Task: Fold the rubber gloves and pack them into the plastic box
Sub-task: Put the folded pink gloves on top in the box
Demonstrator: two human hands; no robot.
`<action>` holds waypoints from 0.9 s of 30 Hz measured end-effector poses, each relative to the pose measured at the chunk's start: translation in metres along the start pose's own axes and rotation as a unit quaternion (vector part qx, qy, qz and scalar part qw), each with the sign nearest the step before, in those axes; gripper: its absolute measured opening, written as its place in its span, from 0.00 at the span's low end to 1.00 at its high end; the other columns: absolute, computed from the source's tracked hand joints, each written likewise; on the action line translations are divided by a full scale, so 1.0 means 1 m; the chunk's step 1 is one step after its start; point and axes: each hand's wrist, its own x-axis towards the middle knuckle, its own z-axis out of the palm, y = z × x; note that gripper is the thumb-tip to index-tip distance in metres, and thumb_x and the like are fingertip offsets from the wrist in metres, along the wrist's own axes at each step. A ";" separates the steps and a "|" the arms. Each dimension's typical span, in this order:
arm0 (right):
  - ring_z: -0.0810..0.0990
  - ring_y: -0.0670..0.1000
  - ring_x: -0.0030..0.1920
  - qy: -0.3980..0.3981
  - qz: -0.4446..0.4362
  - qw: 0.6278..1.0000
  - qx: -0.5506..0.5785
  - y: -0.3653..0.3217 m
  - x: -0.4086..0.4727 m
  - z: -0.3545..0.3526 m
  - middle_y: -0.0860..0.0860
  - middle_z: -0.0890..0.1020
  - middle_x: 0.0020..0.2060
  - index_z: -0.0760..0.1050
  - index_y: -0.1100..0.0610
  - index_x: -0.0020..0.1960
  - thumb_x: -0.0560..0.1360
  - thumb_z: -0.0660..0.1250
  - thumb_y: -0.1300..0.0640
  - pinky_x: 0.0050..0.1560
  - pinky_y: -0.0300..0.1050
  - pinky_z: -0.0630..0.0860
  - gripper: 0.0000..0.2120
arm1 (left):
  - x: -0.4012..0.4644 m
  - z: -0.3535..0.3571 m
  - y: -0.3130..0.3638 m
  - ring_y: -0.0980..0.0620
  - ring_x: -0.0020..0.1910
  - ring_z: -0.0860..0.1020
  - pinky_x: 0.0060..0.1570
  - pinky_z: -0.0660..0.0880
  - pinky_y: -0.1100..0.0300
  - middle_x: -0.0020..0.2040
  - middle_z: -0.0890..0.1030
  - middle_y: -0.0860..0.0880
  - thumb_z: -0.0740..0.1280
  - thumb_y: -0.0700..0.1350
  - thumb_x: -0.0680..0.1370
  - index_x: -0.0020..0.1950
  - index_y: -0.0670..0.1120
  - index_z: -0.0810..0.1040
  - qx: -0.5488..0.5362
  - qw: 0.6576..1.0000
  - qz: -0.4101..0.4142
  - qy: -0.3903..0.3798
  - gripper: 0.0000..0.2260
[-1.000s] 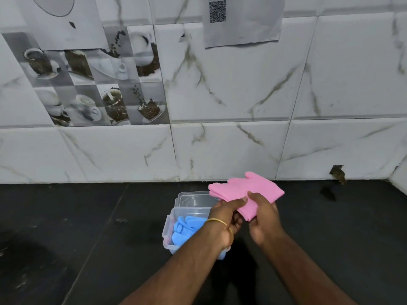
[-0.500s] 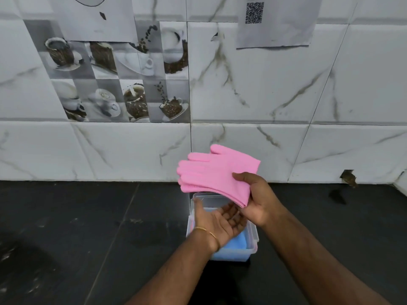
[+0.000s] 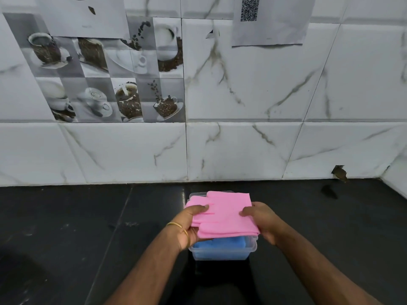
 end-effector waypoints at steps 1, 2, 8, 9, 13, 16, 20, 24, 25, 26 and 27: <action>0.84 0.57 0.48 0.017 -0.008 0.999 -0.049 0.003 0.000 -0.002 0.59 0.84 0.50 0.75 0.65 0.57 0.74 0.66 0.65 0.41 0.47 0.80 0.12 | 0.002 -0.001 -0.002 0.39 0.41 0.84 0.43 0.80 0.37 0.46 0.85 0.37 0.74 0.39 0.69 0.55 0.37 0.79 0.001 1.000 -0.002 0.010 0.16; 0.83 0.55 0.47 0.032 -0.015 0.995 -0.097 0.007 0.001 -0.004 0.58 0.84 0.49 0.74 0.63 0.56 0.74 0.67 0.63 0.38 0.46 0.79 0.11 | 0.005 -0.003 -0.004 0.39 0.40 0.84 0.41 0.81 0.39 0.45 0.85 0.37 0.74 0.38 0.69 0.55 0.37 0.79 0.003 1.000 -0.003 0.018 0.15; 0.76 0.48 0.43 0.093 -0.080 0.932 -0.342 0.024 0.006 -0.007 0.49 0.77 0.43 0.75 0.60 0.55 0.71 0.69 0.58 0.37 0.39 0.70 0.13 | 0.017 -0.006 -0.014 0.41 0.34 0.84 0.36 0.82 0.43 0.40 0.85 0.38 0.72 0.38 0.72 0.51 0.37 0.80 0.028 0.999 -0.002 0.044 0.09; 0.76 0.48 0.44 0.094 -0.087 0.923 -0.364 0.026 0.006 -0.008 0.49 0.78 0.44 0.75 0.59 0.56 0.71 0.69 0.58 0.37 0.38 0.70 0.14 | 0.018 -0.006 -0.015 0.42 0.34 0.84 0.37 0.82 0.43 0.40 0.85 0.38 0.71 0.37 0.72 0.51 0.37 0.80 0.029 0.999 0.000 0.043 0.09; 0.77 0.49 0.46 0.097 -0.098 0.899 -0.415 0.031 0.006 -0.008 0.51 0.80 0.48 0.75 0.58 0.56 0.71 0.68 0.56 0.42 0.40 0.72 0.14 | 0.022 -0.006 -0.019 0.43 0.34 0.84 0.43 0.81 0.45 0.40 0.85 0.39 0.71 0.36 0.73 0.51 0.37 0.81 0.034 0.998 0.013 0.042 0.08; 0.78 0.52 0.50 0.104 -0.102 0.870 -0.470 0.030 0.004 -0.005 0.53 0.78 0.54 0.74 0.57 0.57 0.71 0.67 0.53 0.50 0.45 0.77 0.16 | 0.023 -0.006 -0.022 0.44 0.33 0.84 0.42 0.81 0.46 0.38 0.85 0.40 0.70 0.36 0.73 0.48 0.37 0.81 0.039 0.998 0.014 0.046 0.05; 0.72 0.55 0.61 0.105 -0.193 0.790 -0.572 0.025 0.002 0.005 0.51 0.72 0.61 0.70 0.52 0.66 0.71 0.65 0.55 0.56 0.49 0.77 0.23 | 0.023 -0.004 -0.022 0.45 0.31 0.84 0.39 0.81 0.48 0.37 0.85 0.40 0.70 0.35 0.73 0.47 0.38 0.81 0.044 0.997 0.015 0.054 0.04; 0.70 0.56 0.67 0.007 -0.206 0.733 -0.648 0.017 0.008 0.018 0.52 0.72 0.66 0.70 0.51 0.70 0.73 0.60 0.62 0.65 0.53 0.73 0.25 | 0.022 -0.002 -0.023 0.45 0.29 0.83 0.34 0.82 0.51 0.33 0.84 0.41 0.67 0.34 0.74 0.45 0.38 0.79 0.063 0.996 0.012 0.065 0.02; 0.71 0.57 0.66 -0.003 -0.205 0.717 -0.666 0.017 0.010 0.020 0.53 0.73 0.66 0.71 0.52 0.69 0.74 0.59 0.62 0.65 0.54 0.73 0.24 | 0.022 0.000 -0.024 0.46 0.27 0.82 0.32 0.81 0.53 0.31 0.83 0.41 0.66 0.34 0.75 0.44 0.38 0.78 0.075 0.994 0.013 0.075 0.02; 0.72 0.57 0.65 -0.005 -0.207 0.701 -0.683 0.019 0.012 0.021 0.53 0.74 0.65 0.72 0.53 0.68 0.75 0.59 0.62 0.64 0.55 0.73 0.22 | 0.023 0.003 -0.025 0.46 0.26 0.80 0.30 0.80 0.56 0.28 0.82 0.42 0.65 0.34 0.75 0.43 0.38 0.77 0.088 0.992 0.017 0.087 0.03; 0.74 0.57 0.64 -0.002 -0.212 0.684 -0.698 0.021 0.014 0.021 0.54 0.75 0.64 0.72 0.53 0.67 0.76 0.59 0.61 0.62 0.55 0.74 0.20 | 0.024 0.007 -0.026 0.47 0.26 0.79 0.31 0.78 0.57 0.27 0.80 0.42 0.63 0.33 0.76 0.42 0.38 0.76 0.103 0.990 0.024 0.098 0.04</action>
